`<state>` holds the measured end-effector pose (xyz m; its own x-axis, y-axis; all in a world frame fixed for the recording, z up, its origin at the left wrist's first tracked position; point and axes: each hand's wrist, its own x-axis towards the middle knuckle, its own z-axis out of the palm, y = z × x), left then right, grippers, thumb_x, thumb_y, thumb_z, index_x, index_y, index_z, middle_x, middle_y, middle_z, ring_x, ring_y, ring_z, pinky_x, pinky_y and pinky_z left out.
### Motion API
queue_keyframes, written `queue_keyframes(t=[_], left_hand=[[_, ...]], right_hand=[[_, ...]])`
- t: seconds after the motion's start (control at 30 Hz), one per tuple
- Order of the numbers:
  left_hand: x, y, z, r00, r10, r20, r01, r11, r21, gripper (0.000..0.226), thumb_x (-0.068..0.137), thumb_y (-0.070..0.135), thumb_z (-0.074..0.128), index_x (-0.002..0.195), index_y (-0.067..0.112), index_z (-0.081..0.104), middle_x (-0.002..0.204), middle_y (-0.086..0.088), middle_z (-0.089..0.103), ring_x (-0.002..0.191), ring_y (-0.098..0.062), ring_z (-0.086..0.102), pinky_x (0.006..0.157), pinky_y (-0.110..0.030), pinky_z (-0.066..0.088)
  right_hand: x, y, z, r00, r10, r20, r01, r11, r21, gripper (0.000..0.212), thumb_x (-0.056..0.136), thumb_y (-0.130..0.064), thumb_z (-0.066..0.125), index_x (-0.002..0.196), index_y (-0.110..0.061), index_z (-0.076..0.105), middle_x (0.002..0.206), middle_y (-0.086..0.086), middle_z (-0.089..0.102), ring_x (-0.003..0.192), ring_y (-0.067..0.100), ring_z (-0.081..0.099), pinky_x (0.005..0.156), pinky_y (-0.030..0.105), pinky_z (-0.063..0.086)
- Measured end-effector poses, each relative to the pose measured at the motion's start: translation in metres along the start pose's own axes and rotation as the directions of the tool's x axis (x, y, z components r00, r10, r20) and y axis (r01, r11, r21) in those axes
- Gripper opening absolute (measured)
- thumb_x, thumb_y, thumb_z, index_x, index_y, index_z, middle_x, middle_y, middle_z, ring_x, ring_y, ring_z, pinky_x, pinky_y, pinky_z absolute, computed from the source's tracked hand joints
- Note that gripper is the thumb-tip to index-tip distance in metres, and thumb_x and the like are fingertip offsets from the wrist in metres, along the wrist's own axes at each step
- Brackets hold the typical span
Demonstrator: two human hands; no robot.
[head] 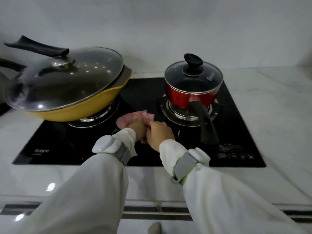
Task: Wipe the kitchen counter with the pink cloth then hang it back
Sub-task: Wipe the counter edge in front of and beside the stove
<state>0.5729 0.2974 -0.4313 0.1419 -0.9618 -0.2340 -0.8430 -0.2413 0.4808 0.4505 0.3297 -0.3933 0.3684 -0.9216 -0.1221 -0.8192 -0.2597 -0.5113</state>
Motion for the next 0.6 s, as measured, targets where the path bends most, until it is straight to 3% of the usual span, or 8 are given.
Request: queue_keyframes(t=[0.07, 0.13, 0.17, 0.2, 0.27, 0.33, 0.47, 0.6], left_hand=[[0.013, 0.008, 0.005, 0.998, 0.050, -0.027, -0.044, 0.979, 0.199, 0.049, 0.091, 0.028, 0.047, 0.140, 0.019, 0.046, 0.148, -0.014, 0.041, 0.133, -0.033, 0.043, 0.103, -0.038, 0.043], [0.047, 0.016, -0.010, 0.997, 0.049, -0.052, -0.021, 0.900, 0.435, 0.040, 0.085, 0.033, 0.050, 0.125, 0.031, 0.055, 0.127, -0.016, 0.054, 0.107, -0.030, 0.058, 0.079, -0.040, 0.049], [0.065, 0.022, -0.016, 0.998, 0.041, -0.039, -0.017, 0.877, 0.480, 0.043, 0.083, 0.038, 0.053, 0.125, 0.030, 0.055, 0.119, -0.007, 0.057, 0.102, -0.024, 0.059, 0.077, -0.036, 0.049], [0.077, 0.024, -0.017, 0.999, 0.049, -0.013, -0.036, 0.861, 0.507, 0.054, 0.085, 0.041, 0.053, 0.136, 0.026, 0.045, 0.133, -0.007, 0.050, 0.118, -0.024, 0.053, 0.090, -0.042, 0.047], [0.101, 0.024, -0.015, 0.997, 0.018, 0.079, -0.052, 0.889, 0.455, 0.066, 0.097, 0.037, 0.040, 0.153, 0.017, 0.010, 0.159, -0.013, 0.009, 0.146, -0.031, 0.014, 0.118, -0.046, 0.012], [0.126, 0.019, -0.013, 0.999, 0.041, 0.026, -0.047, 0.932, 0.359, 0.060, 0.102, 0.028, 0.031, 0.153, 0.012, 0.002, 0.161, -0.012, -0.001, 0.149, -0.029, 0.001, 0.119, -0.040, -0.001], [0.165, 0.023, -0.020, 0.995, 0.032, -0.092, -0.012, 0.976, 0.218, 0.056, 0.102, 0.024, 0.023, 0.152, 0.005, 0.005, 0.160, -0.016, 0.004, 0.148, -0.032, 0.004, 0.121, -0.039, 0.002], [0.186, 0.033, -0.023, 0.959, 0.136, -0.247, -0.066, 0.960, 0.272, 0.056, 0.086, 0.026, 0.060, 0.137, 0.008, 0.043, 0.144, -0.022, 0.038, 0.135, -0.039, 0.034, 0.113, -0.050, 0.023]], right_hand=[[0.009, 0.001, -0.001, 0.999, 0.013, 0.043, -0.012, 1.000, -0.014, 0.026, 0.093, -0.016, 0.042, 0.108, -0.004, 0.060, 0.118, 0.016, 0.061, 0.113, 0.036, 0.051, 0.088, 0.038, 0.042], [0.027, 0.003, -0.003, 0.998, 0.051, 0.042, -0.051, 0.999, -0.009, 0.026, 0.092, -0.017, 0.043, 0.102, -0.001, 0.062, 0.113, 0.019, 0.062, 0.107, 0.037, 0.055, 0.082, 0.036, 0.045], [0.036, 0.004, -0.003, 0.996, 0.081, 0.039, -0.081, 0.997, -0.011, 0.027, 0.092, -0.019, 0.045, 0.102, -0.002, 0.063, 0.112, 0.019, 0.062, 0.105, 0.036, 0.057, 0.080, 0.035, 0.046], [0.037, 0.004, -0.006, 0.996, 0.079, 0.033, -0.079, 0.997, -0.014, 0.027, 0.091, -0.020, 0.046, 0.103, -0.004, 0.064, 0.112, 0.019, 0.062, 0.104, 0.036, 0.058, 0.079, 0.034, 0.047], [0.049, 0.005, -0.006, 0.994, 0.100, 0.039, -0.098, 0.994, -0.038, 0.028, 0.091, -0.022, 0.048, 0.104, -0.005, 0.065, 0.114, 0.019, 0.061, 0.104, 0.035, 0.058, 0.080, 0.032, 0.047], [0.057, 0.003, -0.006, 0.992, 0.121, 0.045, -0.118, 0.991, -0.062, 0.027, 0.092, -0.022, 0.048, 0.103, -0.004, 0.065, 0.112, 0.018, 0.061, 0.103, 0.034, 0.059, 0.075, 0.030, 0.044], [0.066, 0.004, -0.008, 0.990, 0.136, 0.045, -0.133, 0.990, -0.055, 0.022, 0.089, -0.021, 0.052, 0.094, -0.004, 0.064, 0.104, 0.017, 0.066, 0.096, 0.033, 0.062, 0.066, 0.026, 0.037], [0.073, 0.003, -0.013, 0.985, 0.154, 0.078, -0.150, 0.987, -0.051, 0.022, 0.087, -0.023, 0.056, 0.101, -0.007, 0.064, 0.110, 0.014, 0.065, 0.101, 0.031, 0.061, 0.070, 0.027, 0.040]])
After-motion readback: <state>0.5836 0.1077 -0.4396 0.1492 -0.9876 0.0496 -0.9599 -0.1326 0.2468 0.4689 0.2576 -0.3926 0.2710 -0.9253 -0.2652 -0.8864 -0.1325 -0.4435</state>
